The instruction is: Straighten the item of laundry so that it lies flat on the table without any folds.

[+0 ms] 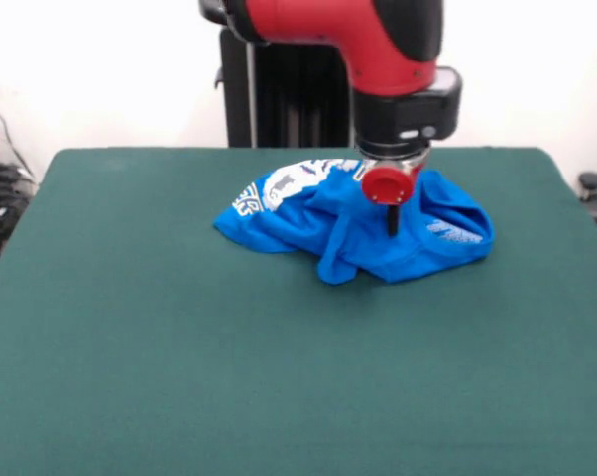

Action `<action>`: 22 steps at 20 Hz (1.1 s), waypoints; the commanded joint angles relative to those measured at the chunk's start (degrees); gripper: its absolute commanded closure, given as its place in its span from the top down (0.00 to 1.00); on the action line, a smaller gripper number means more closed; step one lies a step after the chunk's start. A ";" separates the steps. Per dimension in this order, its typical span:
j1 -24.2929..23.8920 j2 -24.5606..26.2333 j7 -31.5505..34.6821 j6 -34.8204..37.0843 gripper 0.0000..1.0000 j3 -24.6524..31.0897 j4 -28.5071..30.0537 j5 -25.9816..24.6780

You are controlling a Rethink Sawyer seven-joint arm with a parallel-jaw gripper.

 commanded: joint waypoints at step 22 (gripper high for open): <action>-1.61 -8.37 -1.37 6.26 0.00 14.15 10.21 -1.24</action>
